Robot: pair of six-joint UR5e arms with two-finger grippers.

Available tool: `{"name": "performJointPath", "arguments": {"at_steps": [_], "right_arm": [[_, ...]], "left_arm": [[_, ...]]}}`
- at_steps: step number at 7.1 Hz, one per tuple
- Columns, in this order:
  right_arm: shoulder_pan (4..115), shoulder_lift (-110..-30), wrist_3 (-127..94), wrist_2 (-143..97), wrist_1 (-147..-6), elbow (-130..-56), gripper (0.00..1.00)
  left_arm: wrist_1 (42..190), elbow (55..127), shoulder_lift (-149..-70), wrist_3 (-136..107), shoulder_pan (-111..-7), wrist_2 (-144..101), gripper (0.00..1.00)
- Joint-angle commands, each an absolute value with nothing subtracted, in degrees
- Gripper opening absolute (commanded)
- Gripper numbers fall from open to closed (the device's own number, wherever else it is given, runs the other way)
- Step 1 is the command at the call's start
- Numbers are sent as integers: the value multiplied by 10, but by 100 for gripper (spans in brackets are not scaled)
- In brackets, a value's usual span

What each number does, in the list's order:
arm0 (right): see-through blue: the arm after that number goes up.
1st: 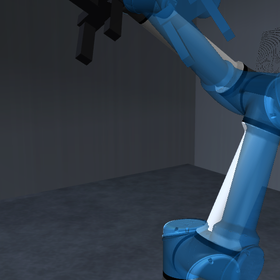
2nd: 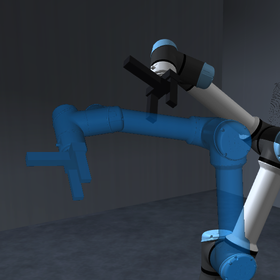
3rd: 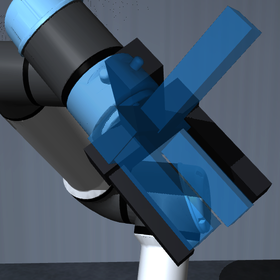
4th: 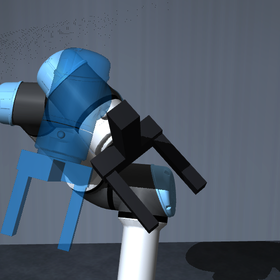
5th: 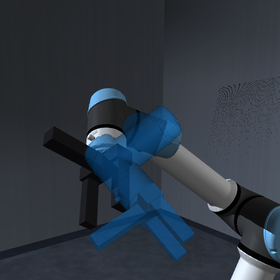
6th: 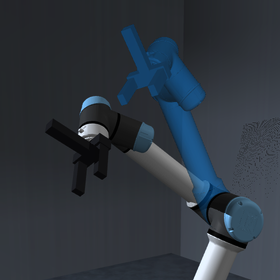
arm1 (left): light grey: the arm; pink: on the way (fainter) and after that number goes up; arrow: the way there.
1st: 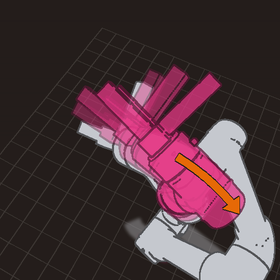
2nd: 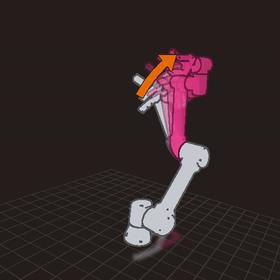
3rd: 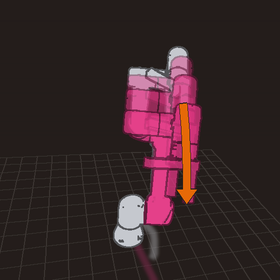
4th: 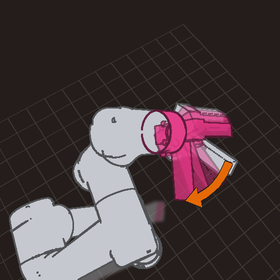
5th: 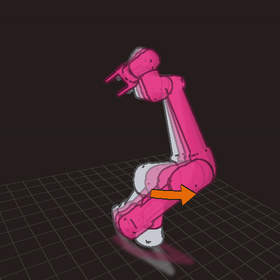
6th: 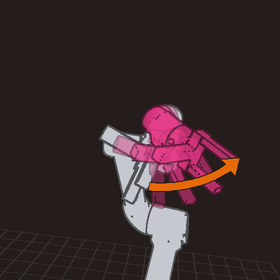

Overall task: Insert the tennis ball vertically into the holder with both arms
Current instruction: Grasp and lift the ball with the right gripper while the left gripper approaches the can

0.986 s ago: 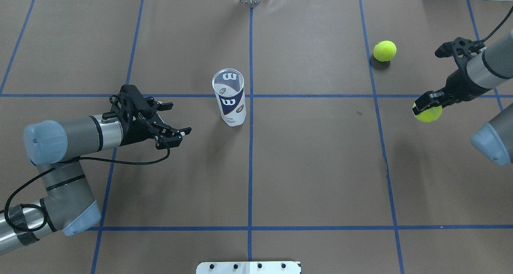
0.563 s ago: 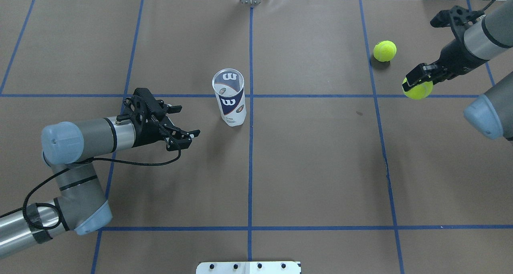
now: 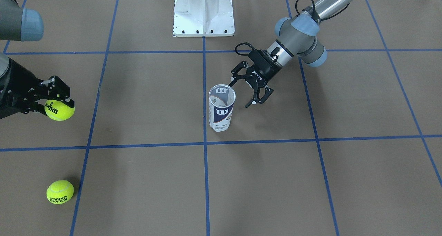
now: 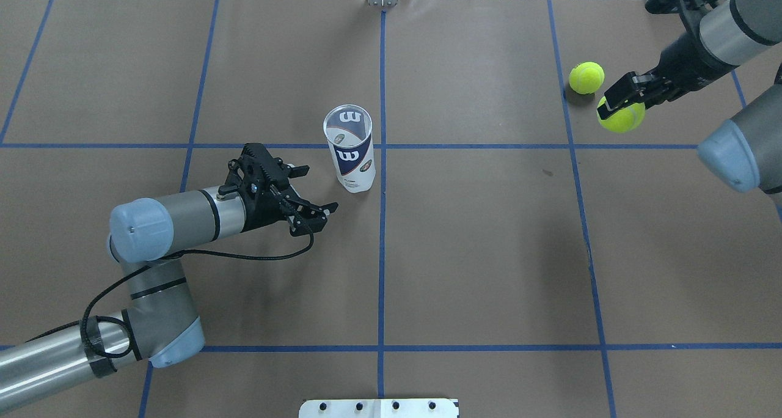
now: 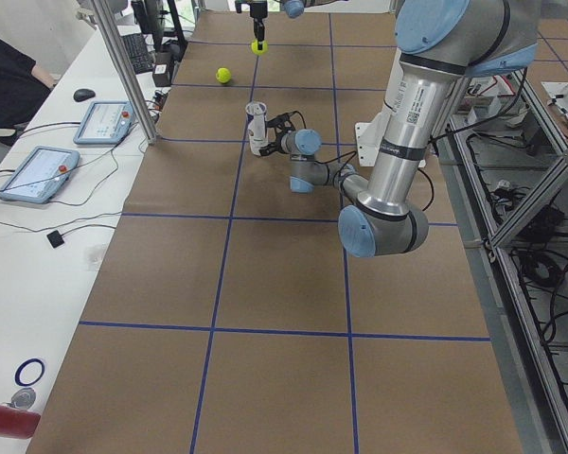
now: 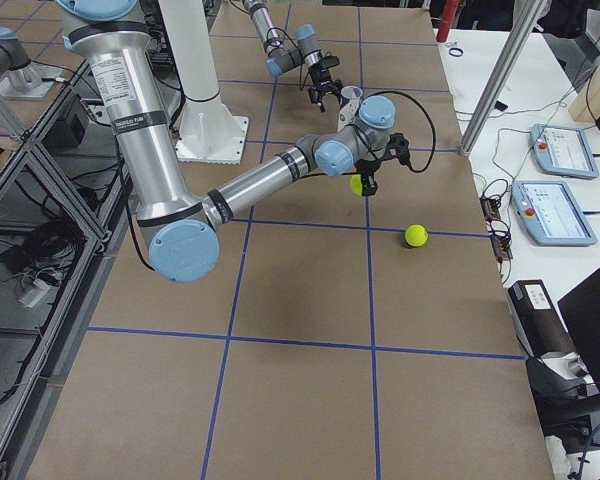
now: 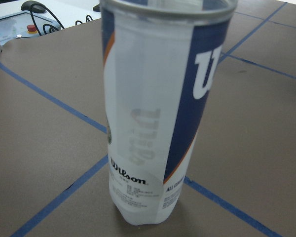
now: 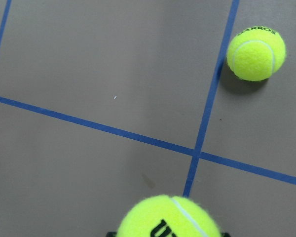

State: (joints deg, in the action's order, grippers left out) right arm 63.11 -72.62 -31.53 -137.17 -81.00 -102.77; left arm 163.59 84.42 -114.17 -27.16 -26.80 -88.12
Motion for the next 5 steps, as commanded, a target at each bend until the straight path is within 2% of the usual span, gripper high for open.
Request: {"name": "performJointPath", "arguments": {"at_steps": [1, 5], "right_arm": [[636, -721, -316, -1375, -810, -1028, 0], [636, -720, -316, -1375, -810, -1033, 0]], "left_arm": [[1636, 816, -1172, -270, -263, -844, 99], [1639, 816, -1173, -258, -265, -843, 99]]}}
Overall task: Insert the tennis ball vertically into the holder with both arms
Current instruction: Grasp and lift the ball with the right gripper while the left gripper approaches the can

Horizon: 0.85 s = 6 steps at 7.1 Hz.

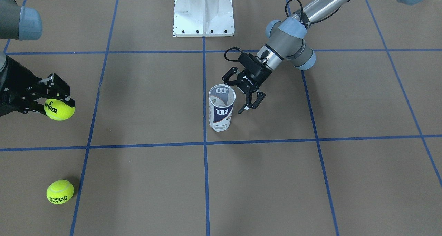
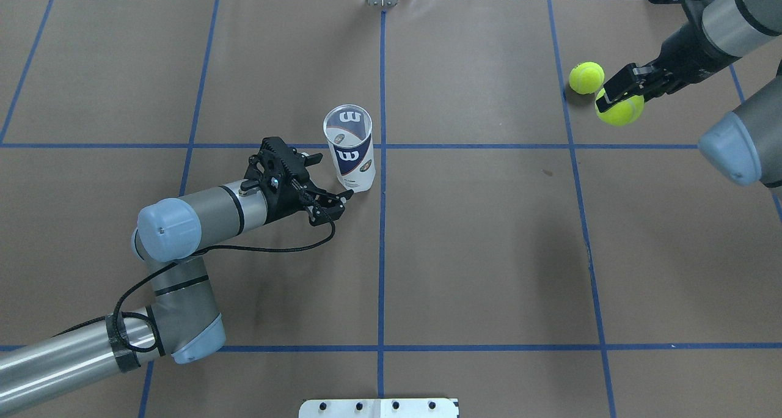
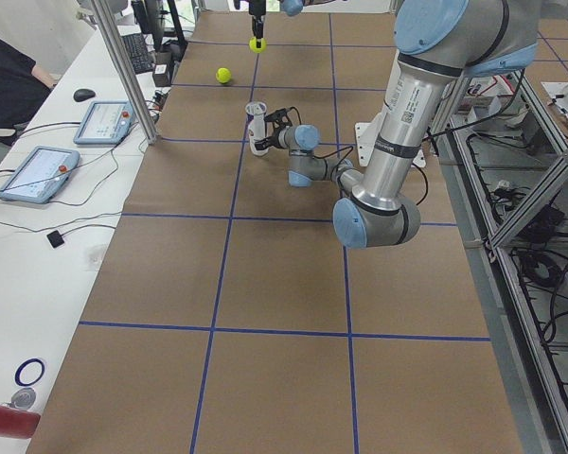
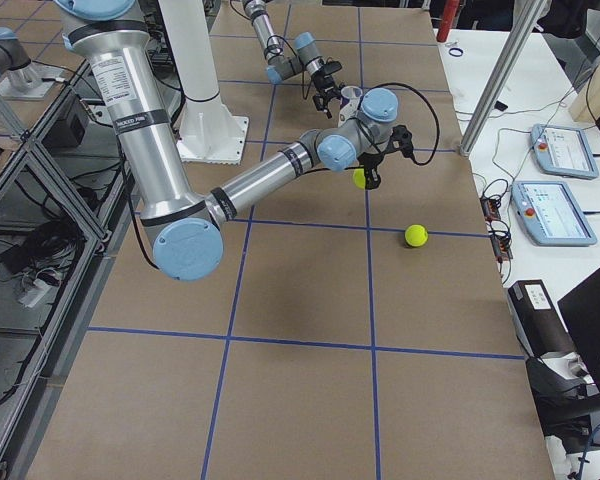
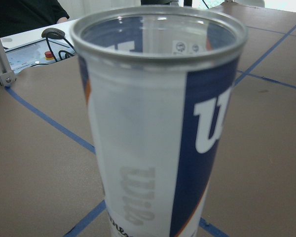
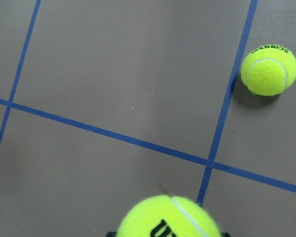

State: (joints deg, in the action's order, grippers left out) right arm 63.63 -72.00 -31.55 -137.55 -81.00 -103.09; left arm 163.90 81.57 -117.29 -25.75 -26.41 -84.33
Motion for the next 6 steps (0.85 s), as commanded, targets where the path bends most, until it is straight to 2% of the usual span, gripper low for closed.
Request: {"name": "performJointPath", "arguments": {"at_steps": [1, 6], "right_arm": [[635, -719, -316, -1375, -810, -1033, 0], [635, -720, -316, -1375, -809, -1032, 0]], "left_arm": [[1639, 815, -1173, -258, -263, -842, 99], [1641, 765, -1218, -259, -261, -793, 99]]}}
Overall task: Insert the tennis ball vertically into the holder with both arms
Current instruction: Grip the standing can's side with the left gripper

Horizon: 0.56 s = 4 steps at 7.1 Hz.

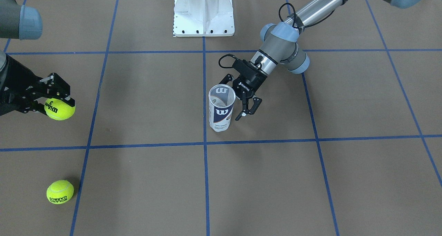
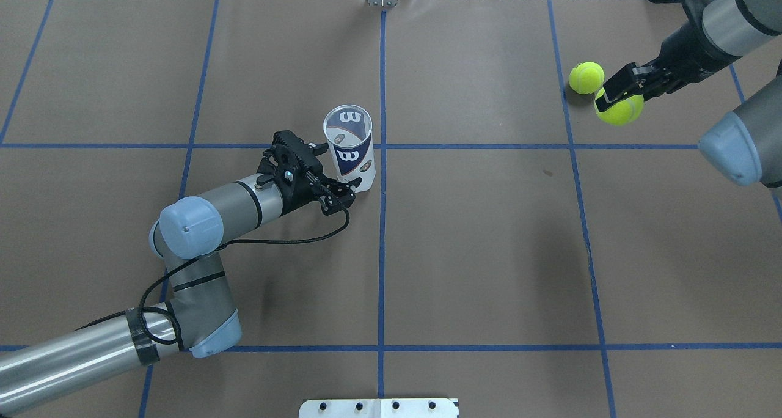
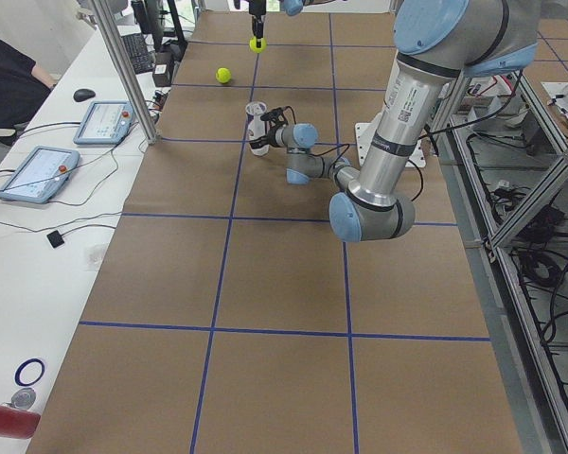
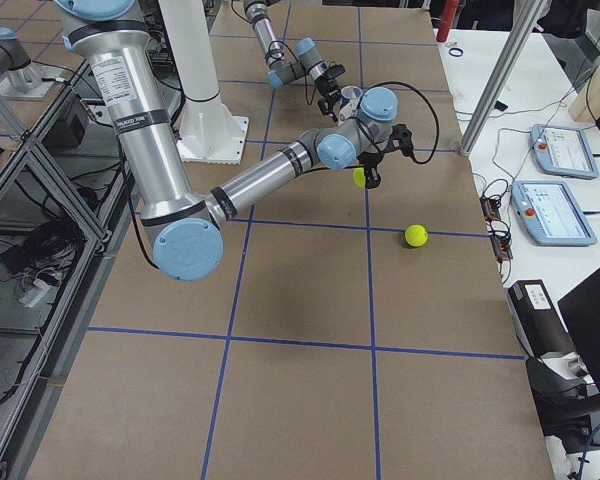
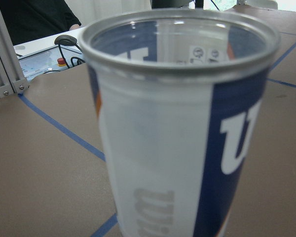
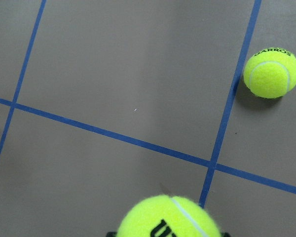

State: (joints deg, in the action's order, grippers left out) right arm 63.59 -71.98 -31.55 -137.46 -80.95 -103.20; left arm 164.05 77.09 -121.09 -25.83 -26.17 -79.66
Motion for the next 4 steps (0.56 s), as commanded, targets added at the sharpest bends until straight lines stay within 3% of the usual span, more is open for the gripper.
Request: {"name": "performJointPath", "arguments": {"at_steps": [1, 4], "right_arm": [[636, -720, -316, -1375, -809, -1032, 0], [635, -719, -316, -1375, -809, -1032, 0]], "left_arm": [[1641, 764, -1218, -258, -261, -793, 99], [1640, 760, -1219, -260, -261, -793, 99]]}}
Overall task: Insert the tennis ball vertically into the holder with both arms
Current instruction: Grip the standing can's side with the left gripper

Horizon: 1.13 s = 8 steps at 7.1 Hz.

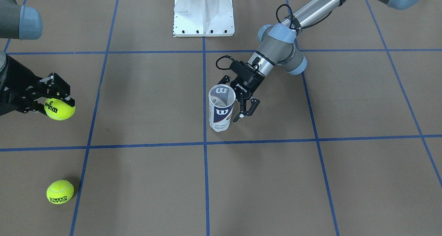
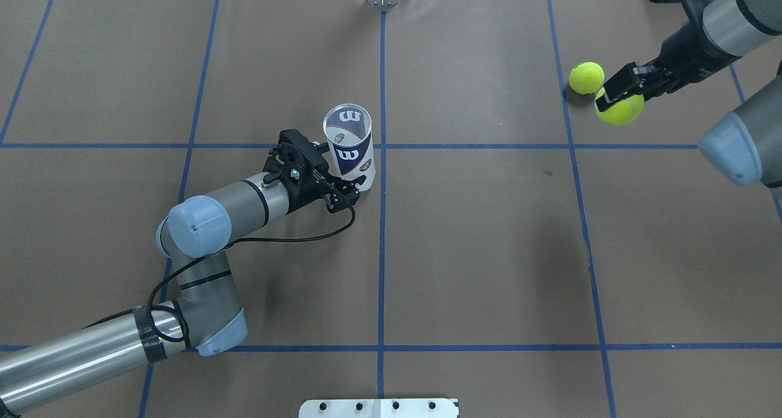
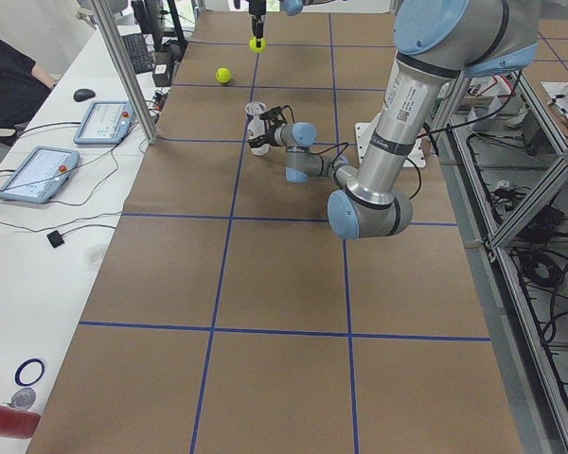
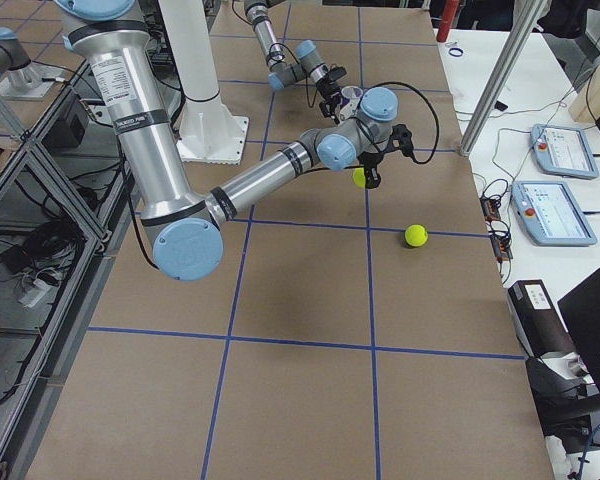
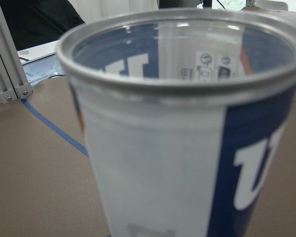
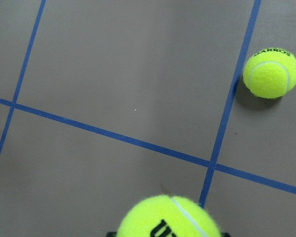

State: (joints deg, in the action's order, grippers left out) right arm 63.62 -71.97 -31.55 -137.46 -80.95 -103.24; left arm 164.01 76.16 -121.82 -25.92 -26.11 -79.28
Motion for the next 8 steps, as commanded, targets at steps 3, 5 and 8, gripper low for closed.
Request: {"name": "performJointPath", "arguments": {"at_steps": [3, 5, 8], "right_arm": [[636, -720, -316, -1375, -809, -1032, 0], [638, -720, -316, -1375, -809, -1032, 0], [638, -694, -316, -1375, -831, -1032, 0]], "left_arm": [[1640, 738, -1239, -262, -261, -792, 99], [1640, 734, -1241, -262, -261, -792, 99], [1640, 734, -1242, -262, -260, -793, 99]]}}
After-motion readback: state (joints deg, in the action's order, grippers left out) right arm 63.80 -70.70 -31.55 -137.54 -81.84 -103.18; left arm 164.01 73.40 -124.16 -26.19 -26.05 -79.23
